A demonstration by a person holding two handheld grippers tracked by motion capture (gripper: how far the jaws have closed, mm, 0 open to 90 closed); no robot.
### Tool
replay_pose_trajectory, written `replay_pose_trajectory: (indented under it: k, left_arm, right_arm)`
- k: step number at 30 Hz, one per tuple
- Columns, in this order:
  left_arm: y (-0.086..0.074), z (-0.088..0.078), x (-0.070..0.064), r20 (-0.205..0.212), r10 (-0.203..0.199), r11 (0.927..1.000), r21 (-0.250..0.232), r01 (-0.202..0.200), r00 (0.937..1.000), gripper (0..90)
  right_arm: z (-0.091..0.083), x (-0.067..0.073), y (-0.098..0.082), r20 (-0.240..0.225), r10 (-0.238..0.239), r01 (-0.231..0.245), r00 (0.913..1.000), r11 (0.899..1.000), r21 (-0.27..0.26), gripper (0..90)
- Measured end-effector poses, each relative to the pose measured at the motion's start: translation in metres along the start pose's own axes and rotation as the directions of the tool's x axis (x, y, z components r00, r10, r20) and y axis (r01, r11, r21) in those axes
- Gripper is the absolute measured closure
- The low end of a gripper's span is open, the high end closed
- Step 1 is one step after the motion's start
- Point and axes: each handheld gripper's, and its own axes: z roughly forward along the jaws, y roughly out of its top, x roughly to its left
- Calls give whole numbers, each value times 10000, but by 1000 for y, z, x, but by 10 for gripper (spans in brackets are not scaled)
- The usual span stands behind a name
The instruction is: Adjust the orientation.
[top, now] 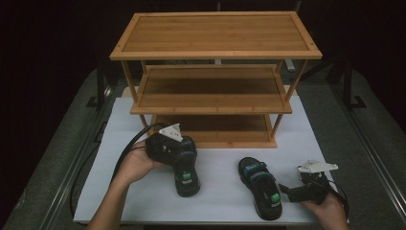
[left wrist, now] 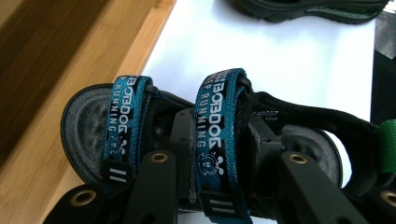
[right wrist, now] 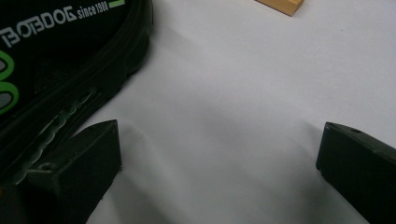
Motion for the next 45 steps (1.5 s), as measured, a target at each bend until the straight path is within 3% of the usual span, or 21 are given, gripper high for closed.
replay_pose_trajectory:
  k: [10, 23, 33, 36, 39, 40, 42, 45]
  left_arm:
    - [11, 19, -4, 448, 471, 9985, 265, -483, 9979, 688]
    - [19, 42, -5, 992, 1233, 9899, 578, -1294, 9874, 687]
    - [20, 50, -8, 980, 1218, 9919, 252, -1248, 9877, 684]
    - [18, 48, -7, 989, 1030, 9942, 197, -1054, 9898, 661]
    - [14, 46, -6, 1258, 769, 9970, -142, -758, 9891, 520]
    - [12, 44, -6, 1298, 677, 9976, -212, -655, 9892, 520]
    - [10, 39, -7, 1081, 675, 9975, -303, -646, 9918, 428]
    - [5, 28, -6, 962, 404, 9966, -753, -332, 9945, 390]
  right_arm:
    - [0, 0, 0, 5, 3, -3, 10000, 10000, -2, 0]
    - [0, 1, 0, 43, 1, -1, 10000, 10000, -9, 0]
    - [0, 1, 0, 54, 9, -9, 10000, 10000, -5, 0]
    - [0, 1, 0, 48, 13, -13, 10000, 10000, -6, 0]
    - [0, 0, 0, 36, 17, -17, 10000, 10000, -6, 0]
    - [0, 0, 0, 36, 23, -23, 10000, 10000, -4, 0]
    - [0, 0, 0, 33, 21, -21, 10000, 10000, -6, 0]
    - [0, 0, 0, 32, 20, -20, 10000, 10000, -3, 0]
